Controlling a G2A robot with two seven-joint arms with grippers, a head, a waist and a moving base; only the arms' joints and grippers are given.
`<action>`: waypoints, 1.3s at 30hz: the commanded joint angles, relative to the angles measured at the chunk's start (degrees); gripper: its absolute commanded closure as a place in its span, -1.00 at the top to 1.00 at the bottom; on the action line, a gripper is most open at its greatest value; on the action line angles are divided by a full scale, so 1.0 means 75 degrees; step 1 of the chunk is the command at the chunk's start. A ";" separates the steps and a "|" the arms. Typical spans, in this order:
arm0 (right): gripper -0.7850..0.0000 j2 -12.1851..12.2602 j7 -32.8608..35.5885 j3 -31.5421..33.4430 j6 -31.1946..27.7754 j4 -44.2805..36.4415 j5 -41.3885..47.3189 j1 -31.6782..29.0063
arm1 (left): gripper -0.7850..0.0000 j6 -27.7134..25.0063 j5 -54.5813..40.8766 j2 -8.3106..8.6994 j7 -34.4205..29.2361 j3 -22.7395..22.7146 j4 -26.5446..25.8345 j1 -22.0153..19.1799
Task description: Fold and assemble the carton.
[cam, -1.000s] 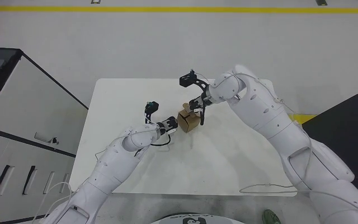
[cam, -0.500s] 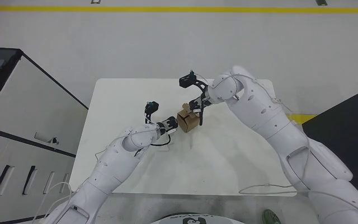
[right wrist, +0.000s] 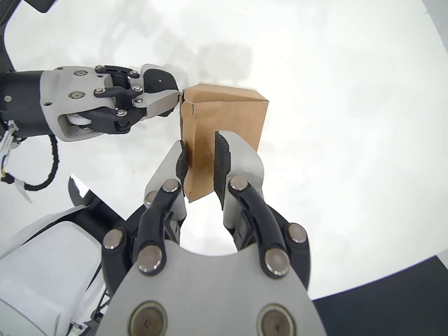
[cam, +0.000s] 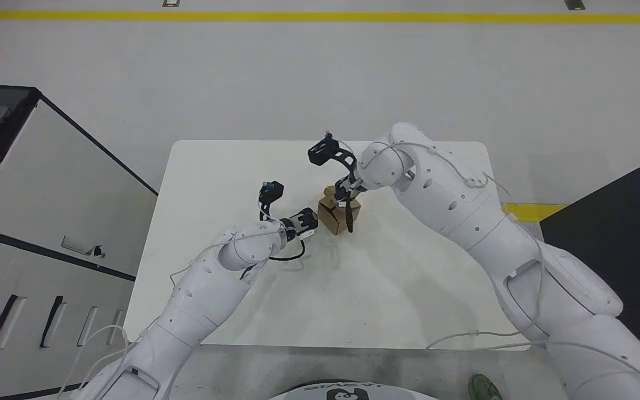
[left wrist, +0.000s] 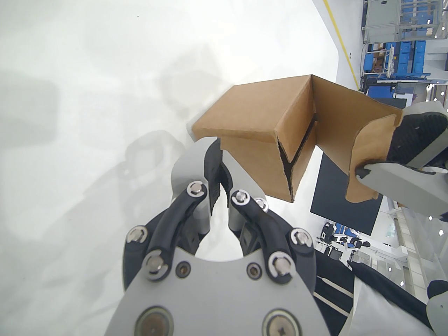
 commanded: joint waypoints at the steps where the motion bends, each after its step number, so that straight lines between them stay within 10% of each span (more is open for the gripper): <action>1: -0.55 -0.0029 0.0022 -0.0070 0.0022 -0.0036 -0.0148 0.0023 | -1.00 0.0000 0.0000 0.0000 0.0000 0.0000 0.0000 0.0000; 16: -0.98 -0.0248 0.0069 -0.0279 -0.0024 0.0204 -0.0475 0.0046 | -1.00 0.0000 0.0000 0.0000 0.0000 0.0000 0.0000 0.0000; 39: -0.98 -0.0637 -0.0071 -0.0472 -0.0286 0.0825 -0.0611 0.0129 | -1.00 0.0000 0.0000 0.0000 0.0000 0.0000 0.0000 0.0000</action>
